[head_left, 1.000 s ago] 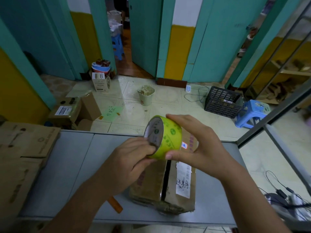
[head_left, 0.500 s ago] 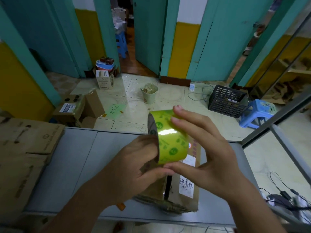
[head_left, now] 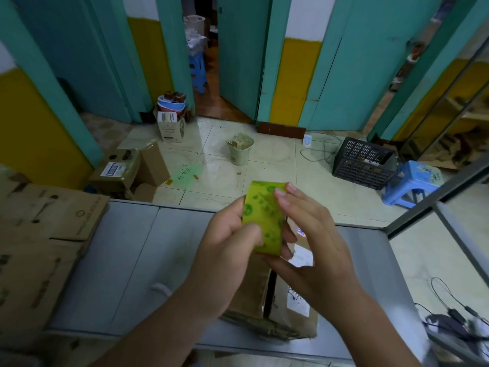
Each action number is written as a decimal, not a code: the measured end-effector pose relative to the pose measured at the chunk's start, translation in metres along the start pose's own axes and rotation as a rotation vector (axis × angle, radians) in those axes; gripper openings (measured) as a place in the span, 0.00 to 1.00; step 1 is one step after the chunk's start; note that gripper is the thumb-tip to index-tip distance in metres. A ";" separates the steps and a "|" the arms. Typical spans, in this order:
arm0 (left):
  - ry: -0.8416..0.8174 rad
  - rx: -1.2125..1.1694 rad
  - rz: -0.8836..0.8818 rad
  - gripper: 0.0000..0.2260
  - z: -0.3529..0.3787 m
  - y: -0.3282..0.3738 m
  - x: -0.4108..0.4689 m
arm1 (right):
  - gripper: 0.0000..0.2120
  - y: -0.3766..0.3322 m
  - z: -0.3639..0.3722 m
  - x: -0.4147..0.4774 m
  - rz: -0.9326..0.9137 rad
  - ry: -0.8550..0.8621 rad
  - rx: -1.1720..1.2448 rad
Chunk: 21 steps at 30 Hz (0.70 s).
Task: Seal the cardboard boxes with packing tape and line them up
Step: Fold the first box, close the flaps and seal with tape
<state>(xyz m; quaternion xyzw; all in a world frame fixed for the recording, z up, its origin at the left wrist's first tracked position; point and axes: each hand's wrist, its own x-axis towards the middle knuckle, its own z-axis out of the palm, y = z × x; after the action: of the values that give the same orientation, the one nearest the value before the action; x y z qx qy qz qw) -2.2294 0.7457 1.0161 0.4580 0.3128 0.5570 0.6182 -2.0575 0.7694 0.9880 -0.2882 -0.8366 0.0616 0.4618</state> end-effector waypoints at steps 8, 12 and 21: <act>0.087 -0.021 -0.040 0.14 -0.001 -0.005 0.000 | 0.40 0.005 0.010 -0.009 -0.042 0.056 -0.033; 0.033 0.069 0.069 0.15 -0.009 -0.010 0.002 | 0.41 -0.002 0.008 -0.010 -0.005 0.043 0.068; -0.210 0.865 0.412 0.09 -0.029 -0.016 -0.008 | 0.29 0.009 -0.045 0.032 0.531 -0.299 0.248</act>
<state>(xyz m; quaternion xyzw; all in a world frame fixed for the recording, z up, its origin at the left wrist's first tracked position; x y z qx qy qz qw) -2.2505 0.7447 0.9893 0.7790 0.3543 0.4373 0.2764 -2.0304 0.7863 1.0338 -0.4258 -0.7768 0.3227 0.3334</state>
